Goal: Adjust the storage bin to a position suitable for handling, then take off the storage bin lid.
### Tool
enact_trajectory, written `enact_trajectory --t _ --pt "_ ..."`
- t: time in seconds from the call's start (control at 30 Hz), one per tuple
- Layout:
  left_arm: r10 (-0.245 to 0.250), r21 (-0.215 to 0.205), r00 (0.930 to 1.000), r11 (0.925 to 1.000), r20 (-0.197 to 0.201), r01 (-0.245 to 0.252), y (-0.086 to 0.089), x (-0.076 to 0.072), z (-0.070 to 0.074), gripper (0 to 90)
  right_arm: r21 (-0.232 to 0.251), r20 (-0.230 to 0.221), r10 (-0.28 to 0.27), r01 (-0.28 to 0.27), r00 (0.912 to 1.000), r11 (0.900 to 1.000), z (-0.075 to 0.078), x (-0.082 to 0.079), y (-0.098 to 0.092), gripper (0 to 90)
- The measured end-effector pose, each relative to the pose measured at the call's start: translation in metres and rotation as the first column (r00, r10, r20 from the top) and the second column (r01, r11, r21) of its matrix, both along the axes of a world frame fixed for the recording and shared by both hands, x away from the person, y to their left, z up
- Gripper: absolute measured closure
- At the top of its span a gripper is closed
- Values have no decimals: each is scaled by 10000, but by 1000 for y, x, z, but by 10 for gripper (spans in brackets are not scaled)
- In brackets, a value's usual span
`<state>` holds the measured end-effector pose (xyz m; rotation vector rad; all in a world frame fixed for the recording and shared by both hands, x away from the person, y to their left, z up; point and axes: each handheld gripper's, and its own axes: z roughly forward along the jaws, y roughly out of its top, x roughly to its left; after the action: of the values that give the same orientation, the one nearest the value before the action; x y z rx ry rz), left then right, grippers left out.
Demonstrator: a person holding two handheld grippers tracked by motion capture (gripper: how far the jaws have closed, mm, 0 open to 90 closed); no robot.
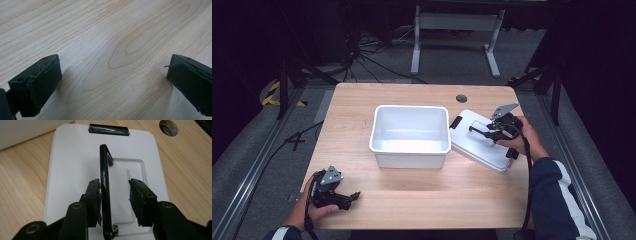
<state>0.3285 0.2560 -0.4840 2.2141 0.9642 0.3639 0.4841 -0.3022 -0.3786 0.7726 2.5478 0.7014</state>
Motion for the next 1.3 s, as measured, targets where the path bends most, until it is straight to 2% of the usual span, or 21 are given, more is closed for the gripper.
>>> enact_trajectory --t 0.13,0.17,0.4,0.47,0.67,0.93,1.07,1.3 --pt "-98 126 9999 9999 30 98 1 1 1 2 180 109 12 -14 9999 9998 5 -4 0 576" --pt "-40 41 10000 10000 -30 40 0 0 0 2 231 95 2 -4 10000 9997 7 -5 0 571" --pt "2 34 10000 10000 -17 -2 0 0 0 4 278 242 -39 33 9997 9996 14 -14 2 528" --pt "-150 135 9999 9998 56 149 1 1 1 3 262 331 5 -13 9995 9997 17 -17 1 522" --pt "-179 141 9998 9997 71 178 1 2 1 2 340 433 -7 -7 9991 9994 22 -27 -3 516" --pt "-191 55 9998 9998 -57 191 0 2 0 2 312 554 -42 25 9985 9995 21 -39 -9 502" --pt "-259 168 9996 9995 61 258 1 3 1 2 436 489 -48 26 9988 9990 18 -47 -13 498" --pt "-200 82 9998 9998 -34 200 0 2 0 2 558 513 -4 -25 9987 9984 13 -59 -19 488"
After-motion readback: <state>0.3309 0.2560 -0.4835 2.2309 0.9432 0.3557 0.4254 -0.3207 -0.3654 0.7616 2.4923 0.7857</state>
